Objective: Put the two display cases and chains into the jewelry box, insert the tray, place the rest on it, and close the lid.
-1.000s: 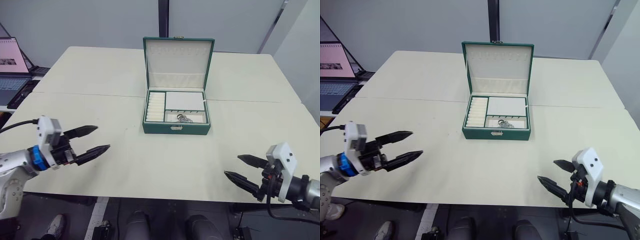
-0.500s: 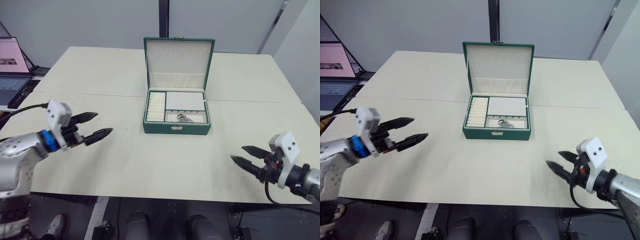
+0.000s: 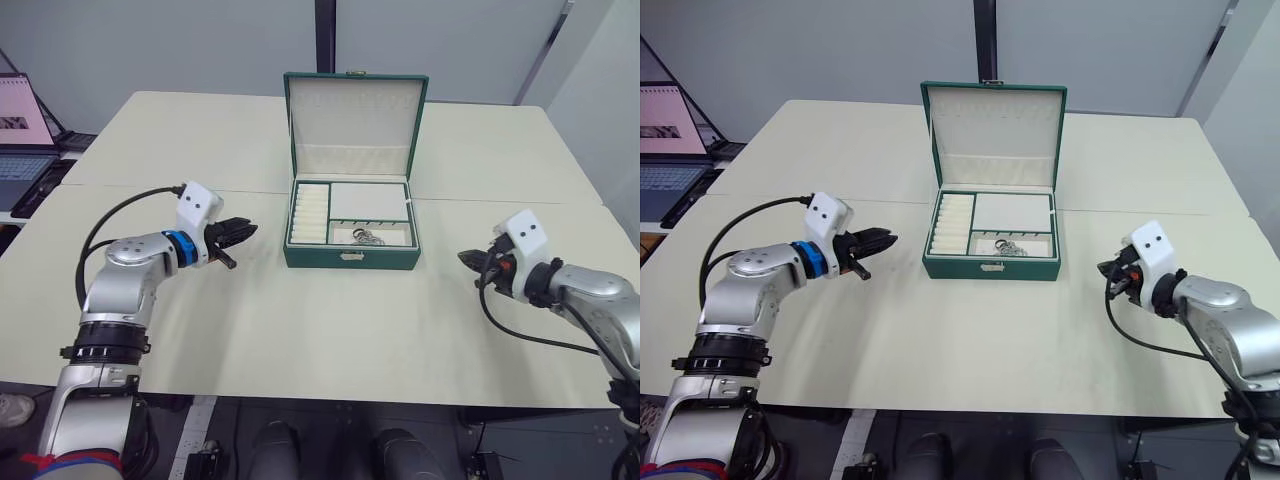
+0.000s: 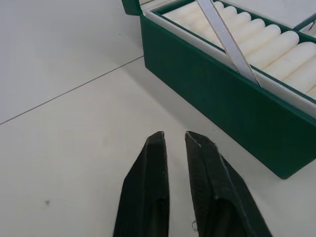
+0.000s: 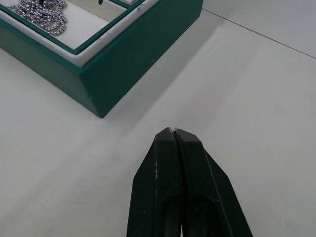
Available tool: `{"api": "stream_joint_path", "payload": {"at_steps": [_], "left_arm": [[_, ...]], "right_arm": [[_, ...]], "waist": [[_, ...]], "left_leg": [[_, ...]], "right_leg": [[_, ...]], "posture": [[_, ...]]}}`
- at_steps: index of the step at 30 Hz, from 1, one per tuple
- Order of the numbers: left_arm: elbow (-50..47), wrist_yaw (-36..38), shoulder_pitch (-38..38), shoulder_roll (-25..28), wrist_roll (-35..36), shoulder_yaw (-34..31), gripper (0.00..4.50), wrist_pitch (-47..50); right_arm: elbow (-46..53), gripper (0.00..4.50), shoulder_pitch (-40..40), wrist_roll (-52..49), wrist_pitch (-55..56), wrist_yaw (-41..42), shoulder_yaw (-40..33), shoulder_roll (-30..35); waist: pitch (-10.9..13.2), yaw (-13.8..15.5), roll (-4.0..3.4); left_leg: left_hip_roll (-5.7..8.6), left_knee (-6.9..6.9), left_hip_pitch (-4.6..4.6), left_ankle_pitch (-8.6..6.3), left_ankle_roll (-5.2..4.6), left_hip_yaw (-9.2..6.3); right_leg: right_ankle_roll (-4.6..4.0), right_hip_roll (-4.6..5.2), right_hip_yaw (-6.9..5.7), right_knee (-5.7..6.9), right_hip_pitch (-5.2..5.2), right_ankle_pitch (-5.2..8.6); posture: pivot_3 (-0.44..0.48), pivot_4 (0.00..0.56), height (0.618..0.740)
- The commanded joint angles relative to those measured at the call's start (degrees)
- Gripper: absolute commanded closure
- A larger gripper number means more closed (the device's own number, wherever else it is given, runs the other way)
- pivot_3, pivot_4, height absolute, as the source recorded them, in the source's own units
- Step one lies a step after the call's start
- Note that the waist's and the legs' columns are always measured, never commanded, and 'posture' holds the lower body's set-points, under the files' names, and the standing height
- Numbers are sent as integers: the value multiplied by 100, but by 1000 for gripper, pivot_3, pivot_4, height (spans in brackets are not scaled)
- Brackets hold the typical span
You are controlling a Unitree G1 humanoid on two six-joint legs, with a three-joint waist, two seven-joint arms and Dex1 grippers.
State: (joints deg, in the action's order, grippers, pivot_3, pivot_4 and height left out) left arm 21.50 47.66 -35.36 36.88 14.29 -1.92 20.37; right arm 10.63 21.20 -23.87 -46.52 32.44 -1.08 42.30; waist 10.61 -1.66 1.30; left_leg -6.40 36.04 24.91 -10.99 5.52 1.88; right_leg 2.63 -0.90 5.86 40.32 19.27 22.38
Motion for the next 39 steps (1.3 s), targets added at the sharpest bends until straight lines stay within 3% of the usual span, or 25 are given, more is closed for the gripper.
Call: {"api": "stream_joint_path", "payload": {"at_steps": [1, 9, 15, 26, 39], "left_arm": [[119, -145, -273, -225, -192, 95, 4484, -271], [340, -77, -477, -653, -411, 423, 4484, -220], [219, 1, -355, -829, -457, 513, 4484, -205], [-1059, 120, 62, -930, -263, 594, 4484, 514], [-2933, 246, 1364, -274, 48, 341, 4484, 1518]], "right_arm": [[-475, 4500, 464, 431, 407, -31, 338, -261], [-1735, 4500, 1401, 991, 988, 28, 736, -1029], [-1788, 4500, 1563, 1131, 1032, 110, 831, -1352], [-476, 4500, 989, 1073, 371, -101, 809, -1722], [1903, 4500, -295, 713, -1050, -356, 634, -1791]], "waist": [[0, -1, 0], [0, 0, 0], [0, 0, -1], [0, -1, -1], [0, -11, -1]], "left_leg": [[1, 0, 0, 0, 0, 0], [0, 2, 0, 1, 2, 0], [-1, 2, 0, 2, 2, 0], [-1, -1, 0, 2, 3, 1], [-3, -6, -1, 2, 3, -1]], "right_leg": [[0, 0, 0, 2, 0, 0], [0, 0, -2, 7, 1, 0], [0, 1, -5, 10, 1, 0], [0, 2, -5, 11, 2, 0], [0, -1, -2, 9, 1, 0]], "posture": [[0, 150, 737], [0, 150, 737], [0, 150, 737], [0, 150, 737], [0, 150, 737]]}}
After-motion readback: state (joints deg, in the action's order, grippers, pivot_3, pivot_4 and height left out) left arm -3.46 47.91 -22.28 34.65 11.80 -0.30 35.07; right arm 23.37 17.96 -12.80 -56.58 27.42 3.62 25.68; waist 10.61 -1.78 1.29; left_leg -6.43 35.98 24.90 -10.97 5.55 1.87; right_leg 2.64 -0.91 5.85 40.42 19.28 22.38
